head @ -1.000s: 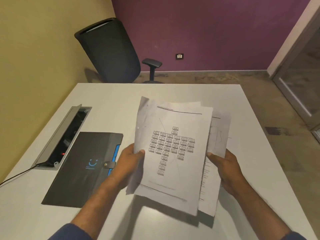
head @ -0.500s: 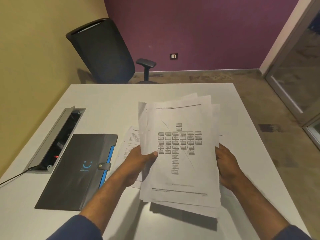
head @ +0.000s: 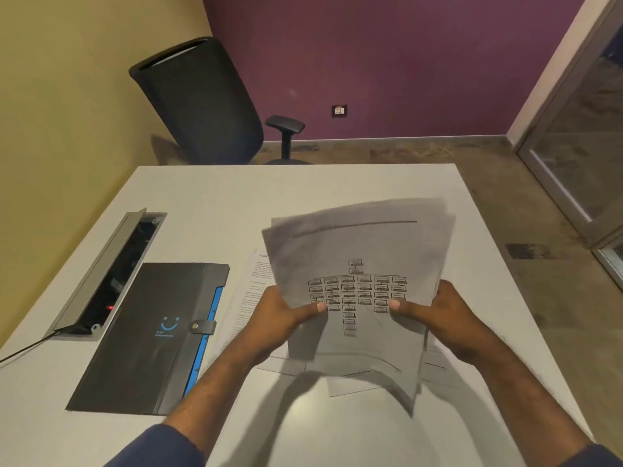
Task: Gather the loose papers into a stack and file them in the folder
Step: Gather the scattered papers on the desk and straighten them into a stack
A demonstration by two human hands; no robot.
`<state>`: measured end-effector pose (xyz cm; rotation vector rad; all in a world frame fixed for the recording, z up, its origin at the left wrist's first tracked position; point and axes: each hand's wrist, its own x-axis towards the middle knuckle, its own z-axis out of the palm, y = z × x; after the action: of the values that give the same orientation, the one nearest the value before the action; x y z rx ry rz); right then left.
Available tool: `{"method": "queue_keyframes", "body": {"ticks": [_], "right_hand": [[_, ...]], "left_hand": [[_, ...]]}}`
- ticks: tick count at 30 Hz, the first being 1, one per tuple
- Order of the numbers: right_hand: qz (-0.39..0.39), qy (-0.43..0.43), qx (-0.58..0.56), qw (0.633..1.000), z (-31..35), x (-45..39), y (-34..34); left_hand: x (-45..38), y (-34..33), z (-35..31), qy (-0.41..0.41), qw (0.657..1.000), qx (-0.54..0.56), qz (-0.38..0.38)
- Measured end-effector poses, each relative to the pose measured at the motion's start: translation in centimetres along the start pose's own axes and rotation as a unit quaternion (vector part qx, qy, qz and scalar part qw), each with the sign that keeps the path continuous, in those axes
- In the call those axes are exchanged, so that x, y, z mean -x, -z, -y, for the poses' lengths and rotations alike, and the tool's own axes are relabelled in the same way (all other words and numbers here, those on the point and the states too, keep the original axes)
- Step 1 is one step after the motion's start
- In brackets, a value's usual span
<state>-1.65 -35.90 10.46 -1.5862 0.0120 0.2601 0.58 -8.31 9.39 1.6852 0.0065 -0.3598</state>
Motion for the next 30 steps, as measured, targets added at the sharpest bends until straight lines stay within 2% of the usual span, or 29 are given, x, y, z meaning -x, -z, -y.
{"method": "queue_keyframes", "body": {"ticks": [5,12,15,19,24,30], "right_hand": [[-0.07,0.029,0.024,0.997,0.3,-0.2,-0.4],[-0.143,0.03,-0.002,0.989,-0.8,-0.3,-1.0],[-0.173,0.058,-0.01,0.983,-0.8,-0.2,-1.2],[-0.158,0.099,-0.002,0.983,-1.0,0.3,-1.2],[-0.135,0.08,-0.008,0.988,-2.9,1.0,-0.7],[-0.148,0.081,-0.003,0.986,-4.2,1.4,-1.2]], "left_hand": [[0.3,-0.2,-0.6,-0.091,0.994,-0.061,-0.023],[-0.2,-0.4,-1.0,-0.099,0.994,-0.052,0.005],[-0.4,-0.7,-1.6,-0.1,0.995,-0.023,-0.001],[-0.2,-0.5,-1.4,-0.11,0.994,-0.003,-0.003],[-0.2,-1.0,0.1,-0.081,0.994,0.063,0.023],[-0.2,-2.9,1.8,-0.064,0.997,0.019,-0.037]]}}
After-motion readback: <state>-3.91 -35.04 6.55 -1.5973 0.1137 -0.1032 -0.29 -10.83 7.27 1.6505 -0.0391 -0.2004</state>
